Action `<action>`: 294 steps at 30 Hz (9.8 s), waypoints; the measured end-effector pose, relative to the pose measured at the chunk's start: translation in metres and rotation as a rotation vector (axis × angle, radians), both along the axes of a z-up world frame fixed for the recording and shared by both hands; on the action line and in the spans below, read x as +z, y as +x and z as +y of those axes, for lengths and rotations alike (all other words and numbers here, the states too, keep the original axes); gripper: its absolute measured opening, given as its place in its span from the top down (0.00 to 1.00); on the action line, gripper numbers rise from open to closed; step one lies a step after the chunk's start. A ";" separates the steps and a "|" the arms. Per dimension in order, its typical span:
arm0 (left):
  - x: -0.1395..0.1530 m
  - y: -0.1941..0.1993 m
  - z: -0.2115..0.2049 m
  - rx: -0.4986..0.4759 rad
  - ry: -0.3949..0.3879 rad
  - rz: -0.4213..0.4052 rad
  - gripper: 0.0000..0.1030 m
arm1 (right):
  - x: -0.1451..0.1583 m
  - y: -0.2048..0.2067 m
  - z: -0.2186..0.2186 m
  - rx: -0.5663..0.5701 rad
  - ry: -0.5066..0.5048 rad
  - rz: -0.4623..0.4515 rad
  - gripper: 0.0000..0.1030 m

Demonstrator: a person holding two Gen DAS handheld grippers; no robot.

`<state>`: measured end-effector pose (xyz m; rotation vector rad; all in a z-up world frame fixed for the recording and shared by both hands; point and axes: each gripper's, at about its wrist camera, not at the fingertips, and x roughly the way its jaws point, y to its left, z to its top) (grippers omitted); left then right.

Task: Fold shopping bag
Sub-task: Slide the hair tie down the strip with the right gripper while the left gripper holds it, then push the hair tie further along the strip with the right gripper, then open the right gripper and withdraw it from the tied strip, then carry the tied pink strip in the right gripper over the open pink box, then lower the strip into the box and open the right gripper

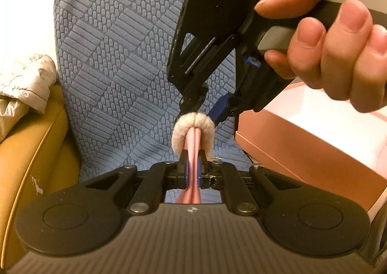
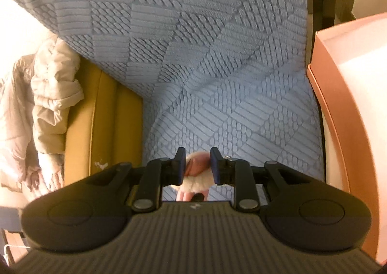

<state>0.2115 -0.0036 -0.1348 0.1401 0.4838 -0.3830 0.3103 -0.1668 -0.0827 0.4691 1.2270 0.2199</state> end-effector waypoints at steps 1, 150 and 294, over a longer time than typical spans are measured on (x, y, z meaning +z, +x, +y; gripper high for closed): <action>0.000 0.000 0.000 0.002 0.000 -0.001 0.93 | -0.001 0.001 0.000 -0.002 0.006 0.003 0.76; -0.068 0.031 -0.011 0.030 -0.101 0.426 0.58 | -0.132 -0.052 -0.048 -0.131 0.204 -0.002 0.89; 0.009 0.051 -0.231 0.017 -0.130 0.583 0.05 | -0.059 -0.089 -0.306 -0.189 -0.234 -0.194 0.12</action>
